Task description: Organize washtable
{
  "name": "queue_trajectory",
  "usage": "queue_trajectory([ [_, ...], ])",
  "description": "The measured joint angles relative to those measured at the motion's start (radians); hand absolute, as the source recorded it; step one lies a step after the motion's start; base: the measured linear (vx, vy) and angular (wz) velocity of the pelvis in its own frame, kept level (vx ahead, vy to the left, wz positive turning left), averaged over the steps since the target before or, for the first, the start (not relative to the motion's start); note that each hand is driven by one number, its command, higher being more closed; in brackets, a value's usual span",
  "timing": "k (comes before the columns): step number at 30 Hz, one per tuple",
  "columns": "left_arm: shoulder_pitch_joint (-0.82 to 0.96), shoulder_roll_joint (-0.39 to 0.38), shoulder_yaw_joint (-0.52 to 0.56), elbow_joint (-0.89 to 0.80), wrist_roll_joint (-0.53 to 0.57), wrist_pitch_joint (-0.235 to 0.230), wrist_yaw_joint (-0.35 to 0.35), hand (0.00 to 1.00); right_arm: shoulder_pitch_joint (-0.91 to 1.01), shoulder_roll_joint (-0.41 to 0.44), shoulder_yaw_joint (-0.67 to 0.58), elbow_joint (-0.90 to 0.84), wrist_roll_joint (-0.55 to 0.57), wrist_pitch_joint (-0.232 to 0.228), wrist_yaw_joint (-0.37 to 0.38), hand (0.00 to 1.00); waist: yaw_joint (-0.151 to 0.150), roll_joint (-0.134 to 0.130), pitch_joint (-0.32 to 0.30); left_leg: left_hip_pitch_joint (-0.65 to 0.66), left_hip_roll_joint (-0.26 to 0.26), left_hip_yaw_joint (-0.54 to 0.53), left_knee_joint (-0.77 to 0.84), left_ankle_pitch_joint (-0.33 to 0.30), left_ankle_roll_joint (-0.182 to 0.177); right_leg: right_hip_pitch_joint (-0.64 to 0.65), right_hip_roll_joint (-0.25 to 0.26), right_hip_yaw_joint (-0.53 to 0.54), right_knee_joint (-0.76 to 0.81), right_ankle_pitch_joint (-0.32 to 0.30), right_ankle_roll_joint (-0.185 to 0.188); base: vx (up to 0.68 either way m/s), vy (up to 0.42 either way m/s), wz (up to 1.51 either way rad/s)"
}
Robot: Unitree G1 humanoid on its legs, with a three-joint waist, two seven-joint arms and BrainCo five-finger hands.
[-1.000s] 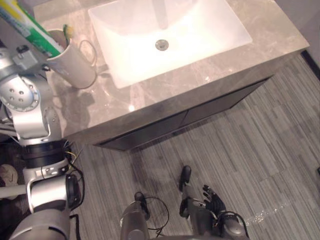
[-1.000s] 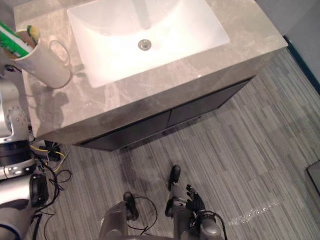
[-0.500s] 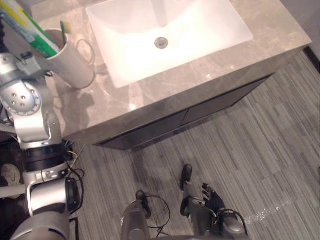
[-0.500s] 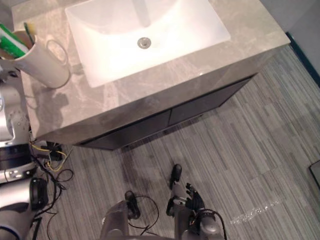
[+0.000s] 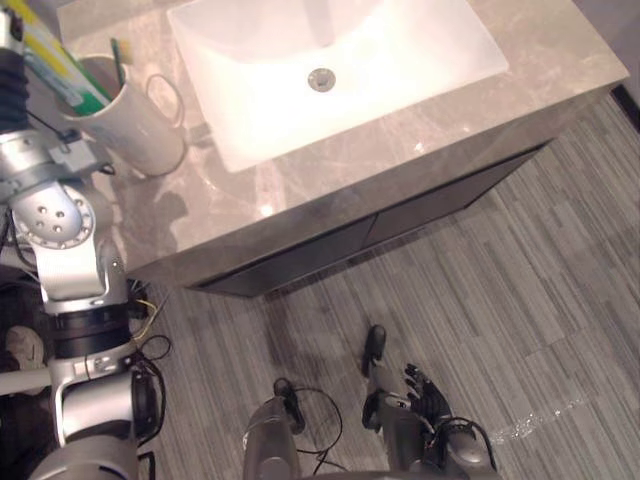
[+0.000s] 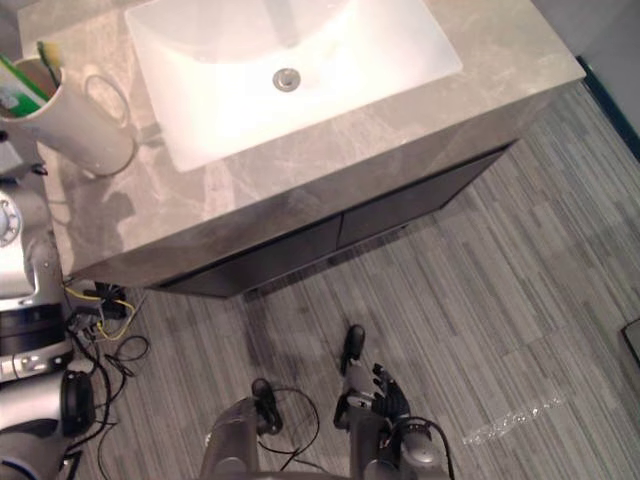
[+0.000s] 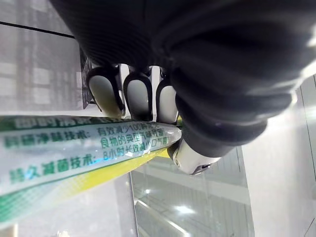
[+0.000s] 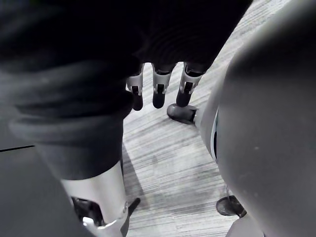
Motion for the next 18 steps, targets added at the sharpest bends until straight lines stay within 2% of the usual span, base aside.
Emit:
queue_trajectory([
  [18,0.019,-0.021,0.000,-0.004,0.015,0.000,0.000,1.00,-0.001,0.001,-0.004,0.000,0.008,0.000,-0.017,0.00,0.001,0.003,0.002,-0.001,0.002,0.000,0.009,-0.004,0.001,0.000,0.001,0.001,0.000,-0.004,-0.006,0.06,0.074,0.00],
])
